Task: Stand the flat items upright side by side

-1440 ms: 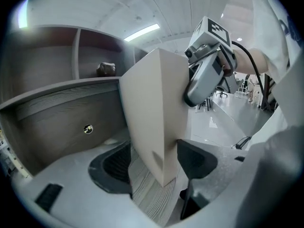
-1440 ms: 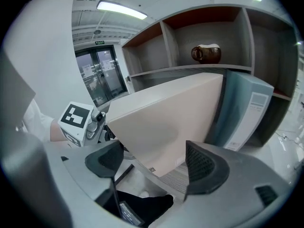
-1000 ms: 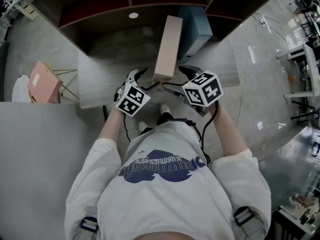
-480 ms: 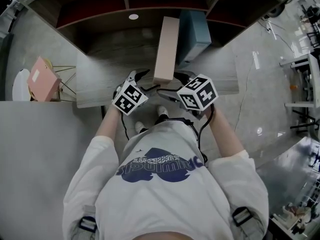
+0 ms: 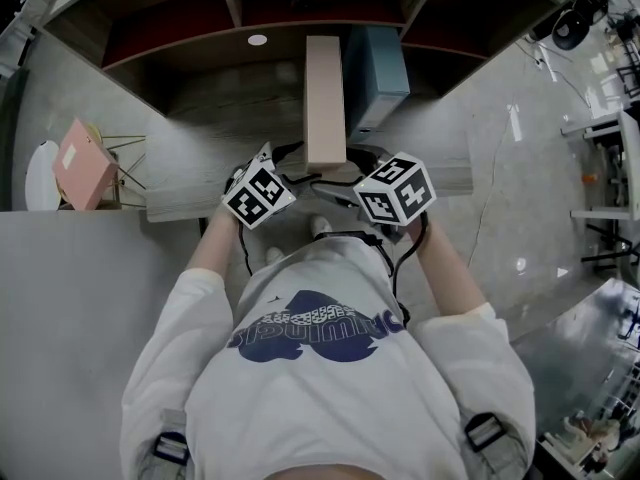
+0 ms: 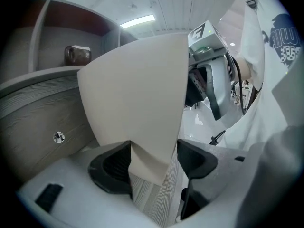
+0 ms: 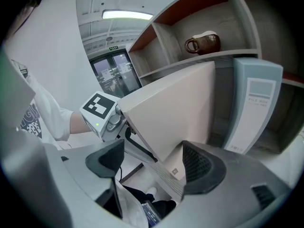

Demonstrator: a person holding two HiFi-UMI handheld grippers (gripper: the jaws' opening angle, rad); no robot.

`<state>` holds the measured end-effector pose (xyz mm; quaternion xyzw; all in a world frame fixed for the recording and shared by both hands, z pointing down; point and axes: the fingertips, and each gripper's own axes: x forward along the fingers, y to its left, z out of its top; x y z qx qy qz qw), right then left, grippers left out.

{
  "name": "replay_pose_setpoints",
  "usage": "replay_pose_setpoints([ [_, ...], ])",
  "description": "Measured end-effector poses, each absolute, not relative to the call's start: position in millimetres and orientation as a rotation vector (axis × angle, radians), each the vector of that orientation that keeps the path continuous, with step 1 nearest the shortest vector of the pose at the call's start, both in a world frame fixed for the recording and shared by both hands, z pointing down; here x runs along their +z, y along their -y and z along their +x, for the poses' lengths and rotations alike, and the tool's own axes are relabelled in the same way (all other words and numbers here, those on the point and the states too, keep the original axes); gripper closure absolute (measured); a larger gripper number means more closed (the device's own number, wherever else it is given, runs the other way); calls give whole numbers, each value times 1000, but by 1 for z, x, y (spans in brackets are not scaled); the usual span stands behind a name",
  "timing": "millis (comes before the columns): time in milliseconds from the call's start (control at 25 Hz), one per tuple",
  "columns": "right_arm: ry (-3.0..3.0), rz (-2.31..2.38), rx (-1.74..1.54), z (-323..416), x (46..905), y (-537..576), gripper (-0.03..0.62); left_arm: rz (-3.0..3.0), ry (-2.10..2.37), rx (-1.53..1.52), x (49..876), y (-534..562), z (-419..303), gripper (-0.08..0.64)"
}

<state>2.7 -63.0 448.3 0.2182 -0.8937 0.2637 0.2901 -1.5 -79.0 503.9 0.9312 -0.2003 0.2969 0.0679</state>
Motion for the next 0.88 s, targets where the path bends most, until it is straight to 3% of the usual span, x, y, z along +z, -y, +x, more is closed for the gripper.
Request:
replay_pose_setpoints([
  [280,2407,558,711,20,444,69,223,2798,592,892,494,88,14,245],
  [440,2398,603,695,28,450,79,344,2802,570,895,497,91,16,245],
  [880,2411,616,702,39,453,94,376,2811,540,882,500,105,24,245],
])
